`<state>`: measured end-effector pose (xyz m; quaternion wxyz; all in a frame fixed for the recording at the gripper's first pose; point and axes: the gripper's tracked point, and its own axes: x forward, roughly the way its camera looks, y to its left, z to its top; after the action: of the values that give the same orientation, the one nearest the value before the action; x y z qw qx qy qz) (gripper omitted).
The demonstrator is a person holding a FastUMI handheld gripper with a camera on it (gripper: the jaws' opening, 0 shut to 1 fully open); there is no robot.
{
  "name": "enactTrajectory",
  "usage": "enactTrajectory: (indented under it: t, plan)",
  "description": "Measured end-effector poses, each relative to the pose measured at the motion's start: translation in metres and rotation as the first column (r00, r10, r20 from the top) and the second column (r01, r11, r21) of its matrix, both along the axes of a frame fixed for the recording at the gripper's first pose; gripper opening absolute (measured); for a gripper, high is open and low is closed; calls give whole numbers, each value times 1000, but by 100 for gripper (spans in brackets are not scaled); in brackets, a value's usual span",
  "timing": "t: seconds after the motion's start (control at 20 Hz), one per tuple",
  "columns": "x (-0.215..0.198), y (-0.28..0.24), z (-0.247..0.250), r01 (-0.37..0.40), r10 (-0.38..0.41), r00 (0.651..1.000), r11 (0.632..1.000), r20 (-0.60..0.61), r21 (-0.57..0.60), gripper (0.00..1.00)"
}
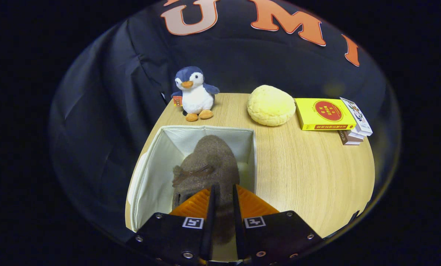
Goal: Open the storage box then place both shoes into the box .Put the left shoe in first, then the right shoe, with the right side of both shoes facing outward in a uniform manner.
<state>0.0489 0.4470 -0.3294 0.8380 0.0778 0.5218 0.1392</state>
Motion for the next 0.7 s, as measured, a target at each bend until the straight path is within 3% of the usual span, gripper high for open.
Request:
enactTrajectory:
  t: [0.15, 0.4, 0.55, 0.7]
  plan:
    - [12, -10, 33, 6, -9, 997, 999, 72, 40, 43]
    - [32, -53, 108, 8, -45, 964, 990, 263, 140, 59]
    - [43, -97, 159, 12, -87, 910, 983, 404, 185, 68]
    - [49, -161, 205, 43, -133, 830, 983, 541, 177, 77]
